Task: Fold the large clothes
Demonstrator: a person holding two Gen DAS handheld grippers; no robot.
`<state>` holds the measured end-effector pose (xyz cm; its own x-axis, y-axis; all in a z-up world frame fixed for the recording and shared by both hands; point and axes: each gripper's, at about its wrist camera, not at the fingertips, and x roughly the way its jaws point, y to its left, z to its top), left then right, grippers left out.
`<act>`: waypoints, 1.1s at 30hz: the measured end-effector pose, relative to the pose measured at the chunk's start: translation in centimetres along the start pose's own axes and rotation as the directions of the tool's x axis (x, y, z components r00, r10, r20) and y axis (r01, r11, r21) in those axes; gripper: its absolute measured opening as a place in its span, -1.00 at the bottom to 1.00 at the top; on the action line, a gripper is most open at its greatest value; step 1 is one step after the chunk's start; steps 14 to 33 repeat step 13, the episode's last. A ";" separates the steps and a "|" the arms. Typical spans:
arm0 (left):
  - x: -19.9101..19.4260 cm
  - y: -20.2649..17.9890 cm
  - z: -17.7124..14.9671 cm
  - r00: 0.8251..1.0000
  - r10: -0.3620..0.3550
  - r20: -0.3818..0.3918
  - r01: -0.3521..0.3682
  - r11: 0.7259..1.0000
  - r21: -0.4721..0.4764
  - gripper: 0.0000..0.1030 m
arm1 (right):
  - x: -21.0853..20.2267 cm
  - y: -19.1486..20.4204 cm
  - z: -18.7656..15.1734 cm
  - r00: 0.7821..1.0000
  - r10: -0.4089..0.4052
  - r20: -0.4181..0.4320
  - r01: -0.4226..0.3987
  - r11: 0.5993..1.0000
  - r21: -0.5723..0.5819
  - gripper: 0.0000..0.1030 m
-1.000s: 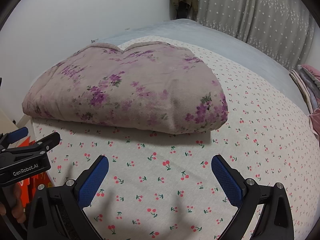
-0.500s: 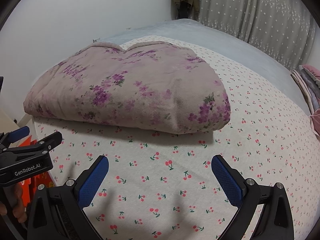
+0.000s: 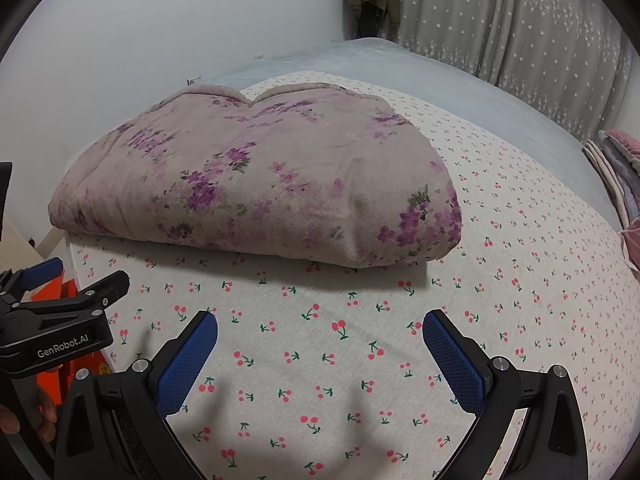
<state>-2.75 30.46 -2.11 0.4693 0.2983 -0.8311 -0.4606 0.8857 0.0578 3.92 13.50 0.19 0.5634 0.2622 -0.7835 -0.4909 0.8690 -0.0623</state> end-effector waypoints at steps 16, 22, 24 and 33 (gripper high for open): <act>-0.3 -0.9 0.3 0.999 0.032 0.009 -0.032 0.999 0.020 0.98 | 0.1 -0.3 -0.1 1.000 0.012 -0.001 -0.012 1.000 0.012 1.00; -0.3 -0.9 0.3 0.999 0.032 0.009 -0.032 0.999 0.020 0.98 | 0.1 -0.3 -0.1 1.000 0.012 -0.001 -0.012 1.000 0.012 1.00; -0.3 -0.9 0.3 0.999 0.032 0.009 -0.032 0.999 0.020 0.98 | 0.1 -0.3 -0.1 1.000 0.012 -0.001 -0.012 1.000 0.012 1.00; -0.3 -0.9 0.3 0.999 0.032 0.009 -0.032 0.999 0.020 0.98 | 0.1 -0.3 -0.1 1.000 0.012 -0.001 -0.012 1.000 0.012 1.00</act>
